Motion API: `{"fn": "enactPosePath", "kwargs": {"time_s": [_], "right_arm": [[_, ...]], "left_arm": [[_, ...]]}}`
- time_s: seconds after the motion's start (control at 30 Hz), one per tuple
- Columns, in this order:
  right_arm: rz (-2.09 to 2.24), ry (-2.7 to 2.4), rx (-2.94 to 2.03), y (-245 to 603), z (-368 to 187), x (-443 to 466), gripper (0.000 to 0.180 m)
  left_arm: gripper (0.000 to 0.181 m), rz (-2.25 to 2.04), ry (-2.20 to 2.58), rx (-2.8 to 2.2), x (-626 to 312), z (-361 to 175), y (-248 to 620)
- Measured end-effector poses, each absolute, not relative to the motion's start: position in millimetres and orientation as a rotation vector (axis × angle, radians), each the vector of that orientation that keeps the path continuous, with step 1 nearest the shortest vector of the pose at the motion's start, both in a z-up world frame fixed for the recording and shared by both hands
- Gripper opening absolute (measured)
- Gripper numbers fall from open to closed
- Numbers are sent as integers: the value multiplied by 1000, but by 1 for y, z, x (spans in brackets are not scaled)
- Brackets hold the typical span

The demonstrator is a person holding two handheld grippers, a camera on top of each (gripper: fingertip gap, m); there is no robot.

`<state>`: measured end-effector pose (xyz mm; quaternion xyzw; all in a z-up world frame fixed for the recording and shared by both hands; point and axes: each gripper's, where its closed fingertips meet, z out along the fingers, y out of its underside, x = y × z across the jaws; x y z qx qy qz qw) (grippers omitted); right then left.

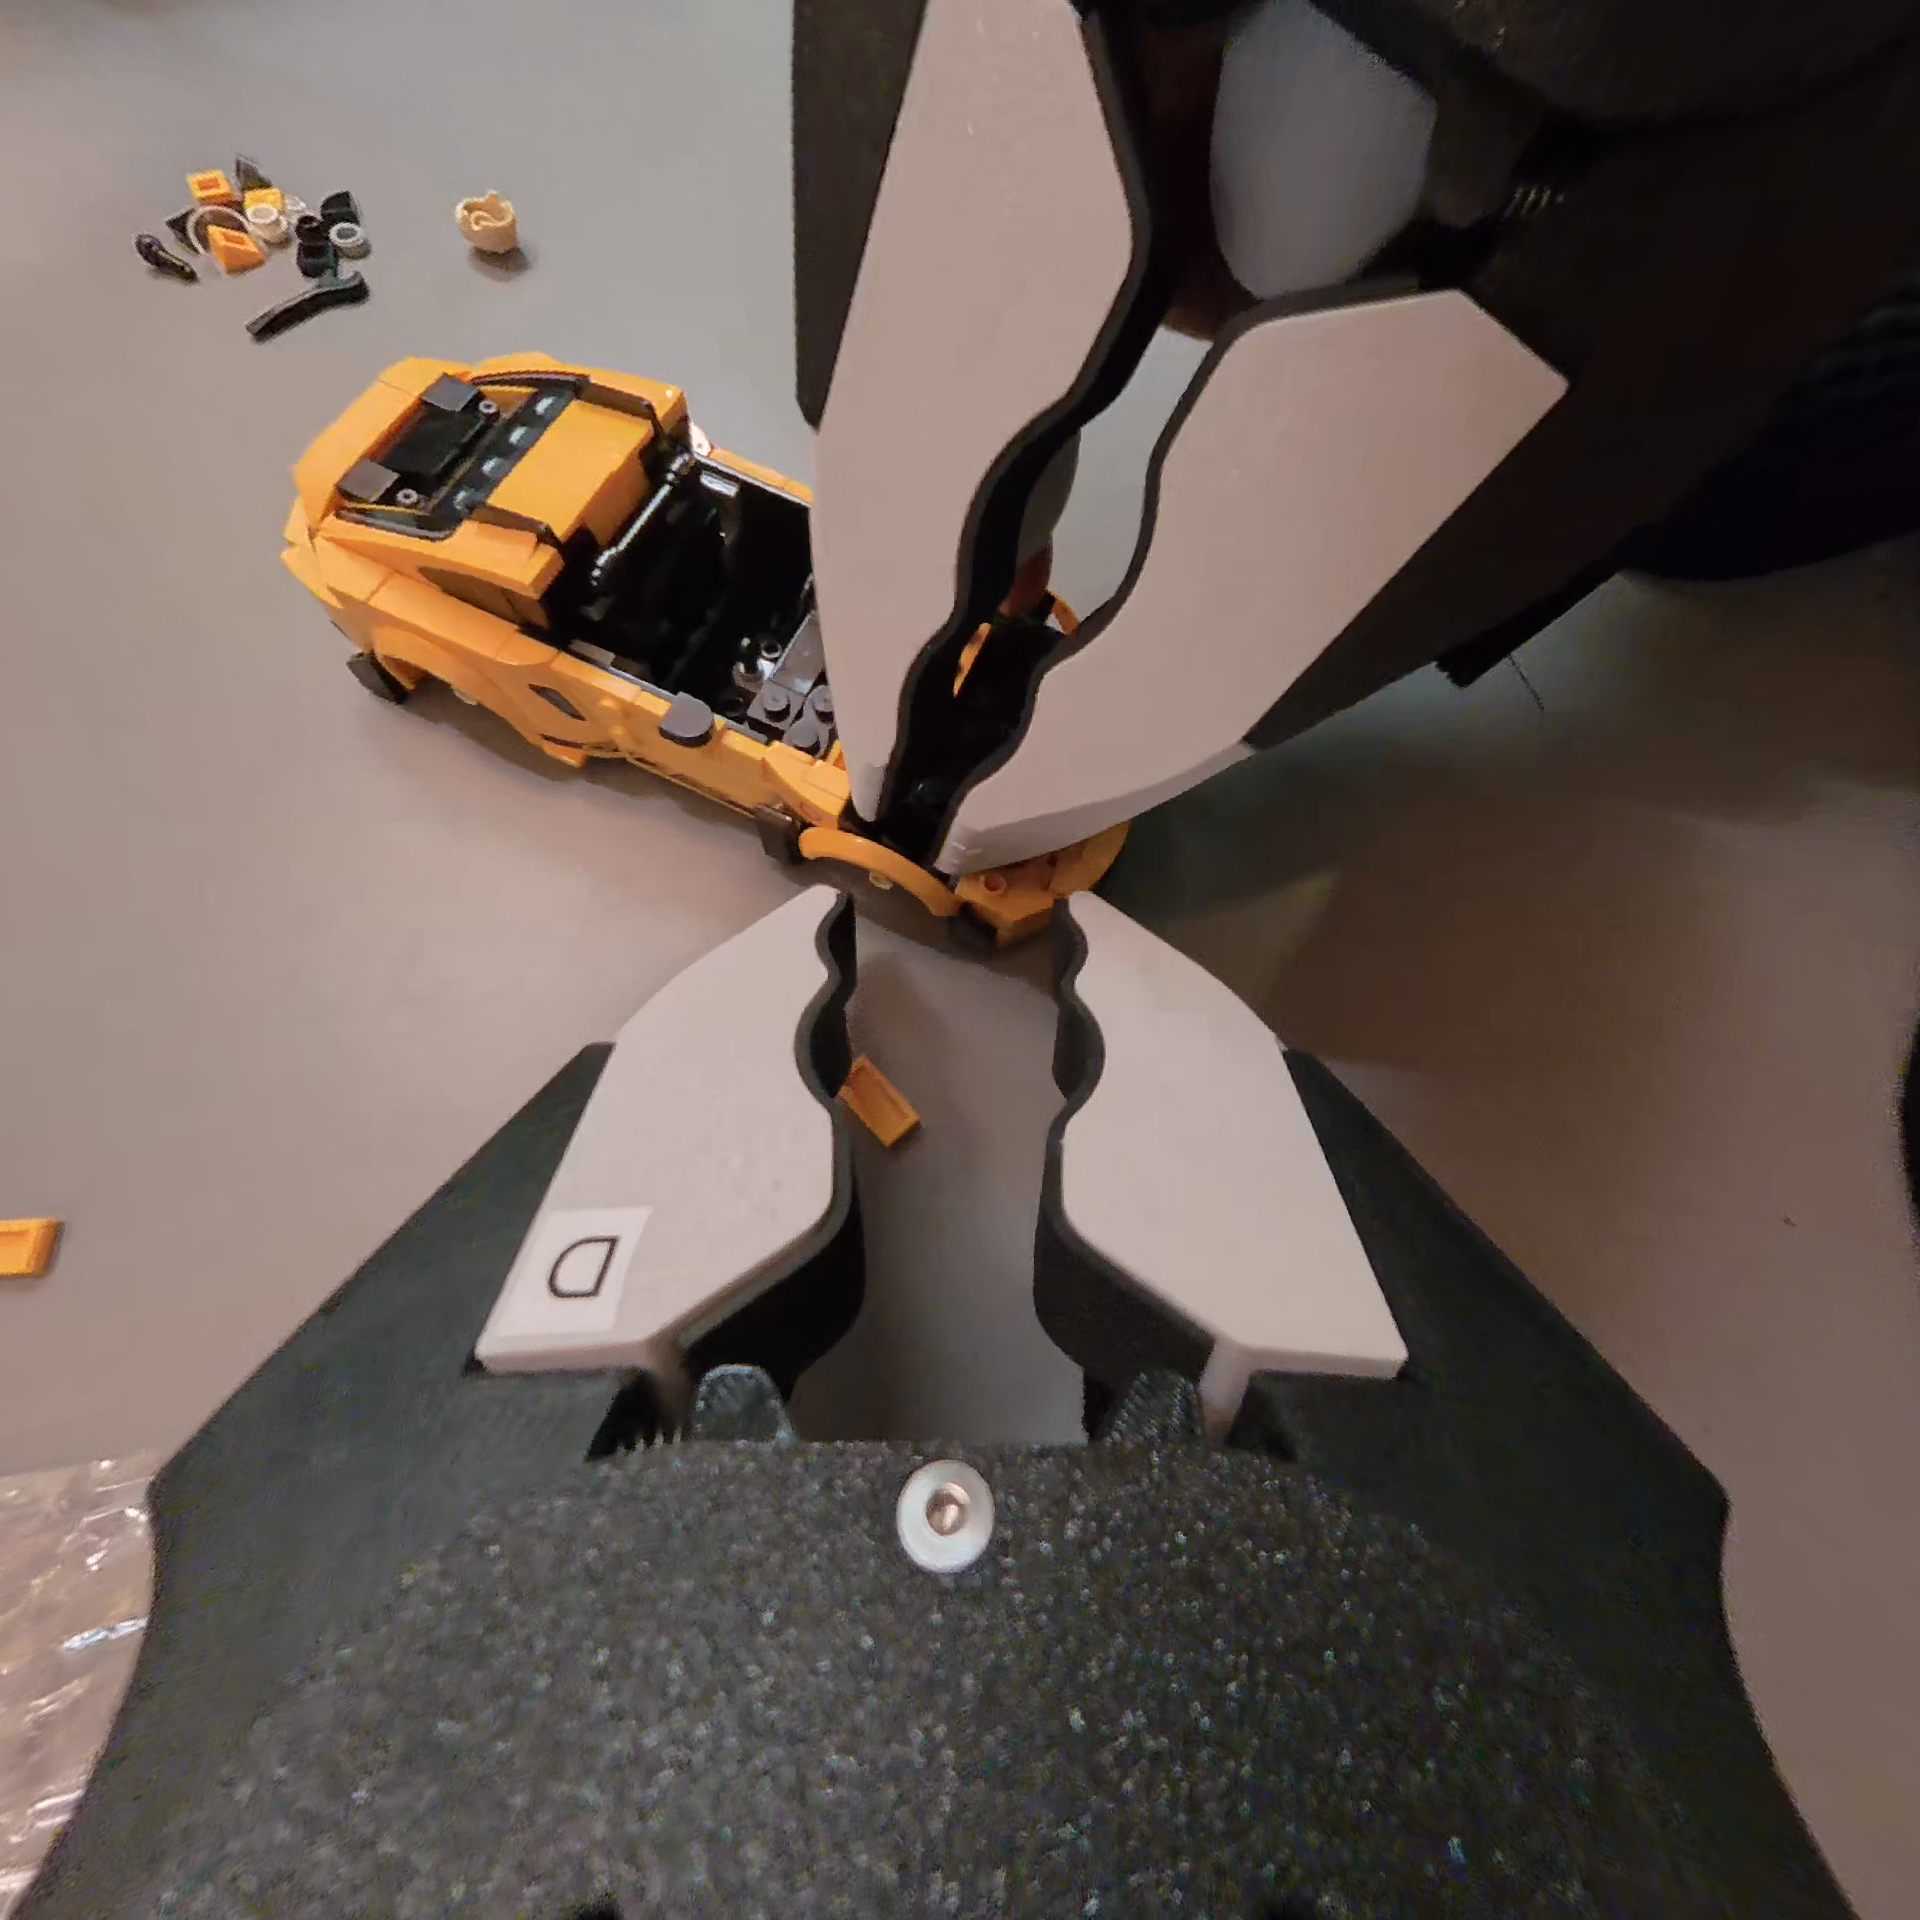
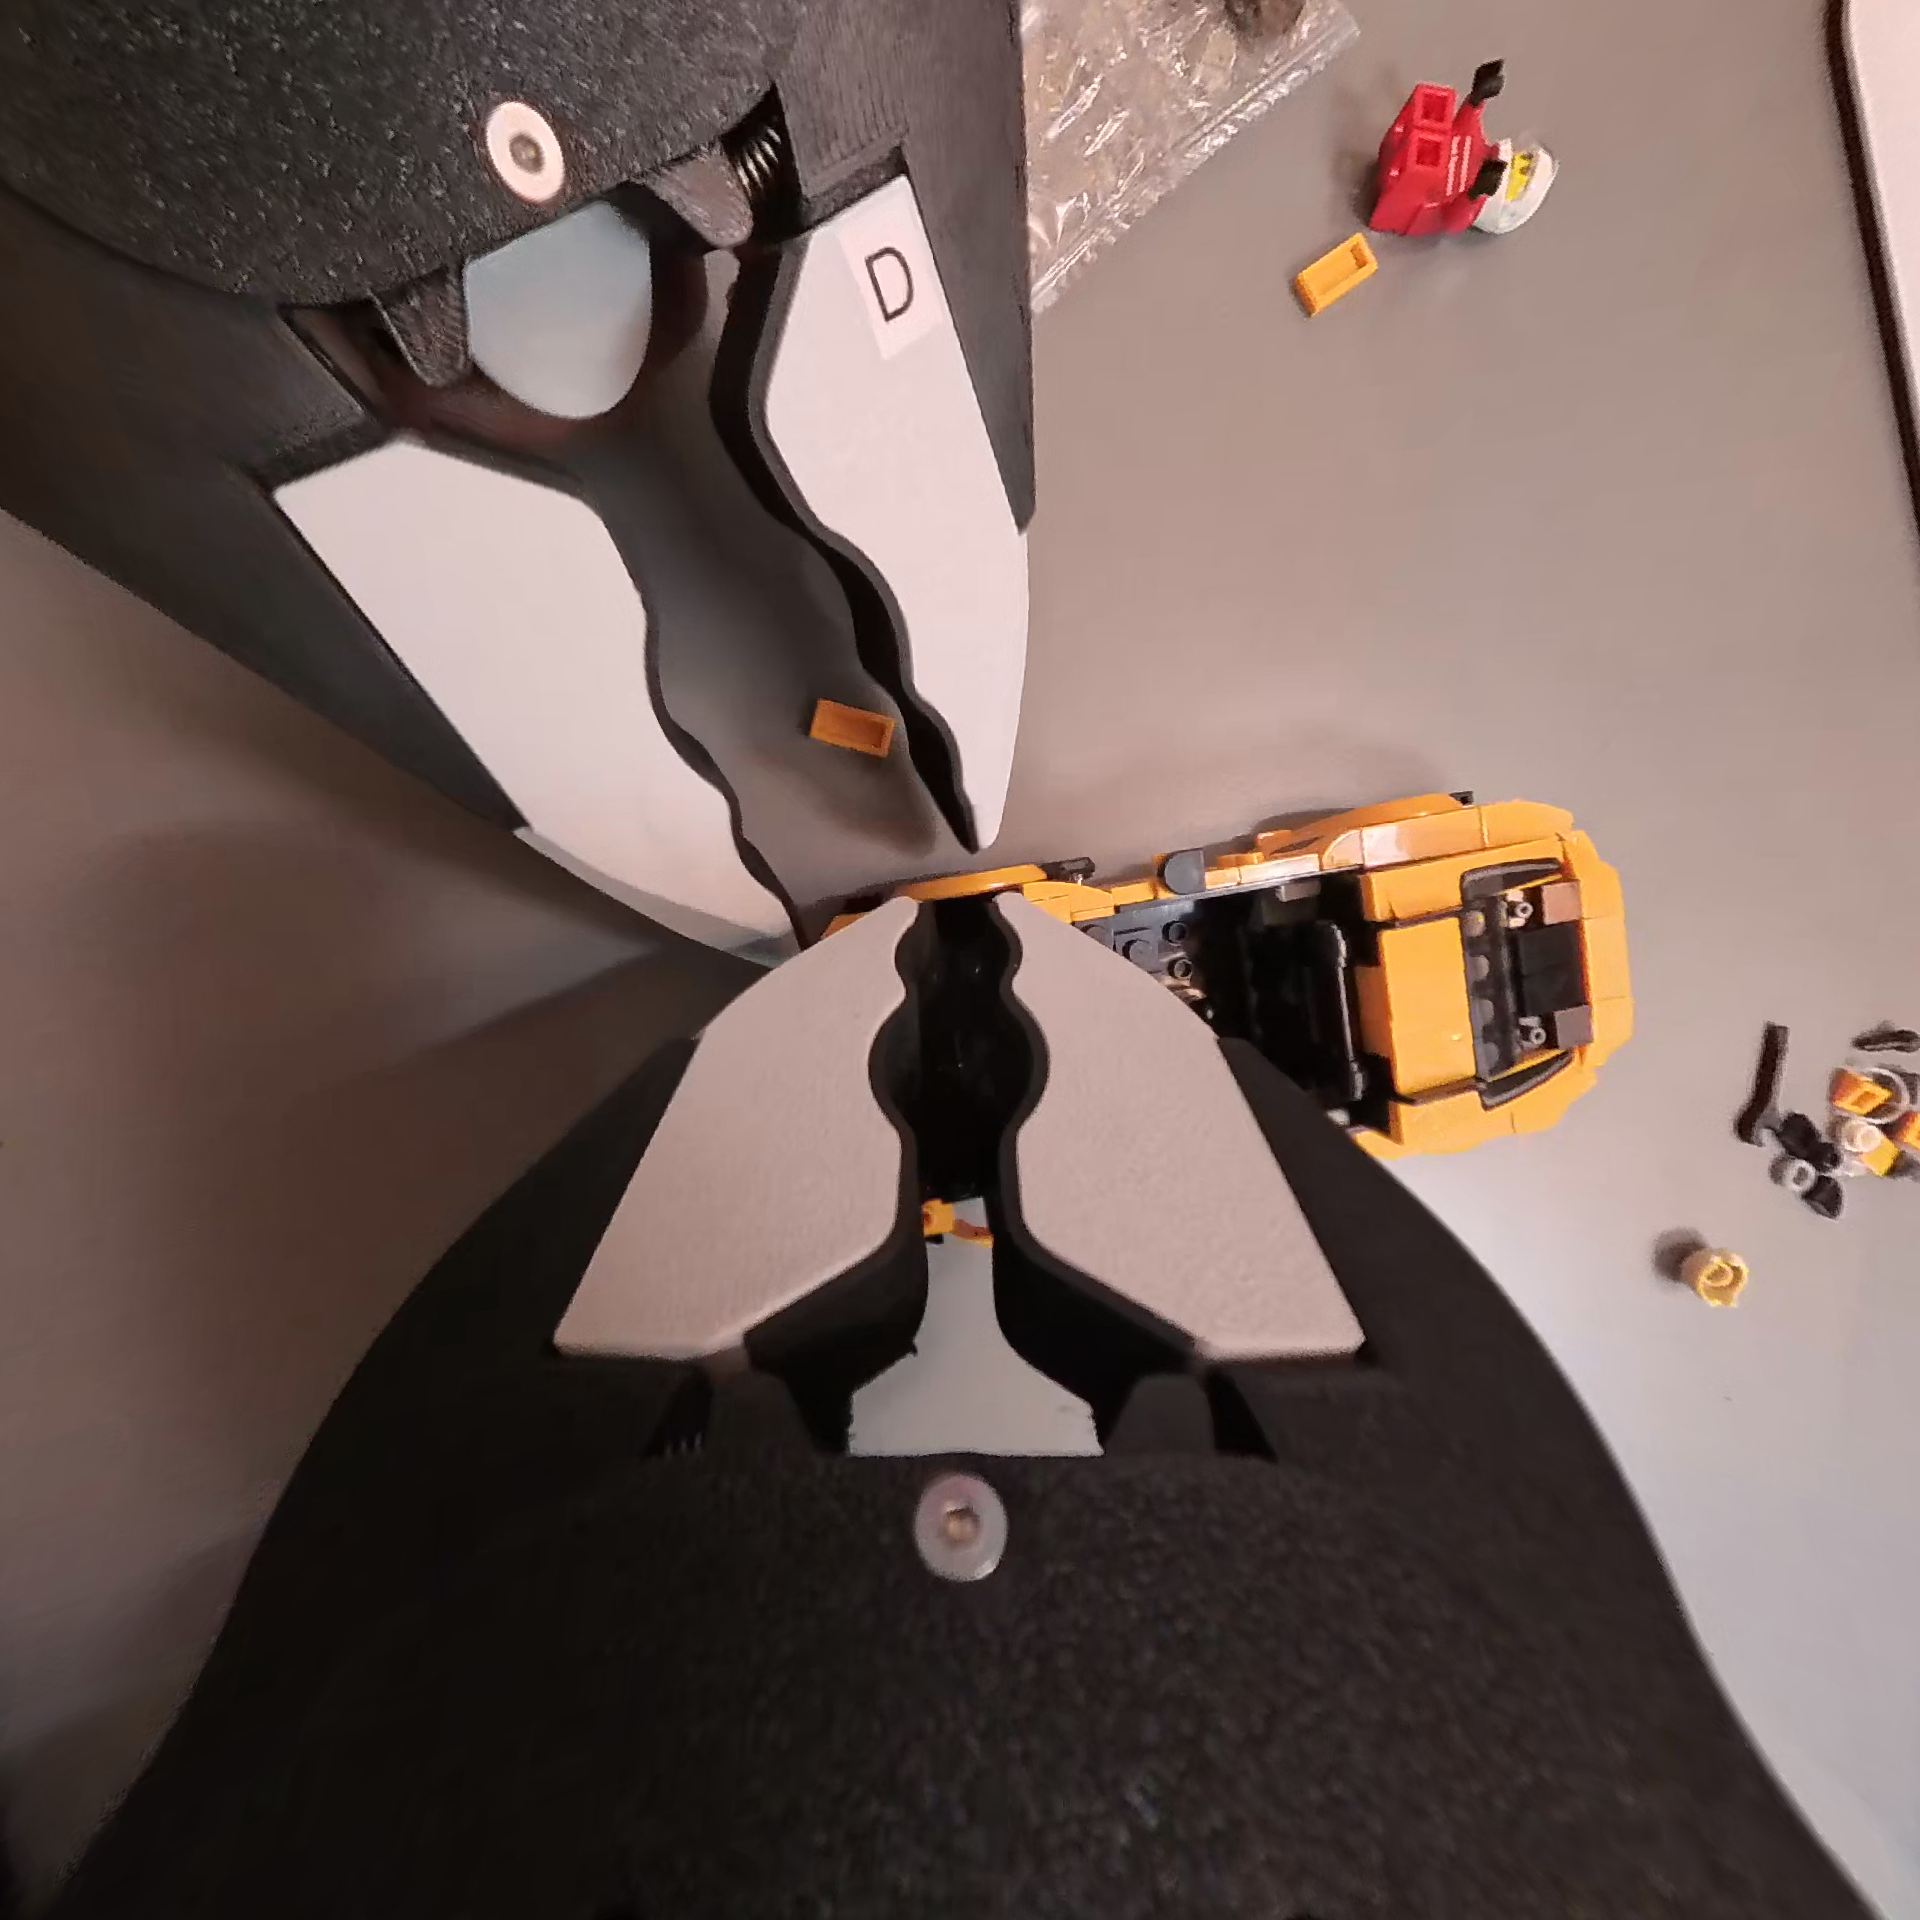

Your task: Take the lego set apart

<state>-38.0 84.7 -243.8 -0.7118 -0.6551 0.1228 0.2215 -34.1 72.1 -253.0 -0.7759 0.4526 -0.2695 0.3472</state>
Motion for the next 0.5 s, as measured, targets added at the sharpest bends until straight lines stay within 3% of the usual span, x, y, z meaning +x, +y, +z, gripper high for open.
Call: {"fn": "enactPosePath", "kwargs": {"time_s": [0.5], "right_arm": [[255,-1703,-1872,83,-243,-37,7]], "left_arm": [[40,-684,1149,-2017,-31,-254,72]]}}
